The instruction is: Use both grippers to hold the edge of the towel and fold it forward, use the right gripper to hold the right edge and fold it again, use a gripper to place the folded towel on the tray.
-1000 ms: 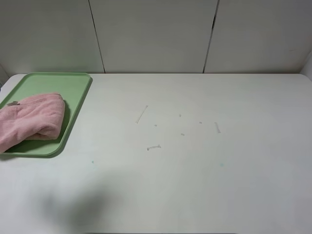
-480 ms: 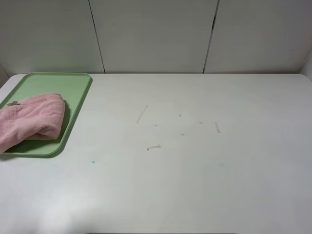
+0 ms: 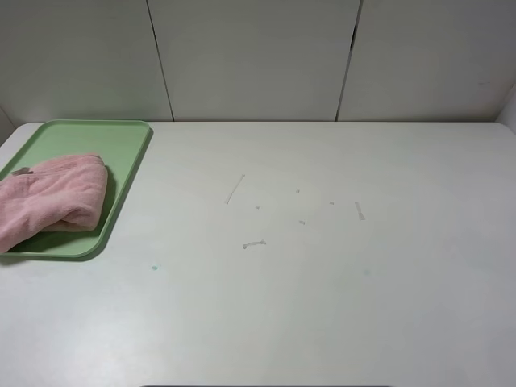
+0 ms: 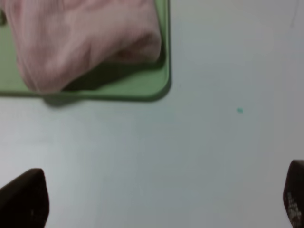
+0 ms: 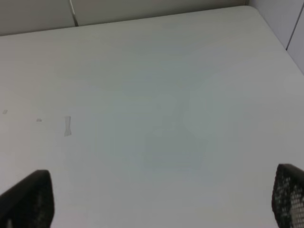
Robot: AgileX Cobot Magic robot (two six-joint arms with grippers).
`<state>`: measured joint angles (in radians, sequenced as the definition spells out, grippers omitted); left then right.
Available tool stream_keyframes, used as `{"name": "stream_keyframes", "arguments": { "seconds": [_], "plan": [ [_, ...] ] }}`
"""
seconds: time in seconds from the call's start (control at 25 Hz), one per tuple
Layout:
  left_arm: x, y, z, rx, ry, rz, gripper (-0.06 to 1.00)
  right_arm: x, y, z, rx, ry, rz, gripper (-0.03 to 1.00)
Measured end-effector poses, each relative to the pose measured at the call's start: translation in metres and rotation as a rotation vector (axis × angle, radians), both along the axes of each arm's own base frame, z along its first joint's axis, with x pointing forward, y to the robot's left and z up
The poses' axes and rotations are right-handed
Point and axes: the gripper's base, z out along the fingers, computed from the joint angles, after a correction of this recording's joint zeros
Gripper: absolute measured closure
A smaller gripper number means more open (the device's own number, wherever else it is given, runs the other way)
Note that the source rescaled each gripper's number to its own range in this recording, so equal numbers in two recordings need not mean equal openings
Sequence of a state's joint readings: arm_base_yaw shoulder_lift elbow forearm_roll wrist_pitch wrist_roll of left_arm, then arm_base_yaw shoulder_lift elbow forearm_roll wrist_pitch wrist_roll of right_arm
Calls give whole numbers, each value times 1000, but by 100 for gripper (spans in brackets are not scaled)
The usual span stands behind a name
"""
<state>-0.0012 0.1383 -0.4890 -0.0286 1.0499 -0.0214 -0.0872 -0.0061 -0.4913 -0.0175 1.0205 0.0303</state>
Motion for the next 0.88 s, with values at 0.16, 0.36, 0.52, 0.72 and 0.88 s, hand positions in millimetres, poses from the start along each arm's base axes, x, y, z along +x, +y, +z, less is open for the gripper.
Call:
{"name": "stream_keyframes", "arguments": {
  "seconds": [0.16, 0.36, 0.52, 0.72, 0.88],
  "plan": [
    [-15, -4, 1, 3, -107, -58, -6, 0, 0, 0, 0, 0, 0, -3],
    [-21, -6, 0, 6, -144, -85, -6, 0, 0, 0, 0, 0, 0, -3],
    [-21, -6, 0, 6, -147, -85, -6, 0, 0, 0, 0, 1, 0, -3],
    [-21, -6, 0, 5, -147, -83, -6, 0, 0, 0, 0, 1, 0, -3],
    [-21, -6, 0, 5, -147, -83, -6, 0, 0, 0, 0, 1, 0, -3]
  ]
}}
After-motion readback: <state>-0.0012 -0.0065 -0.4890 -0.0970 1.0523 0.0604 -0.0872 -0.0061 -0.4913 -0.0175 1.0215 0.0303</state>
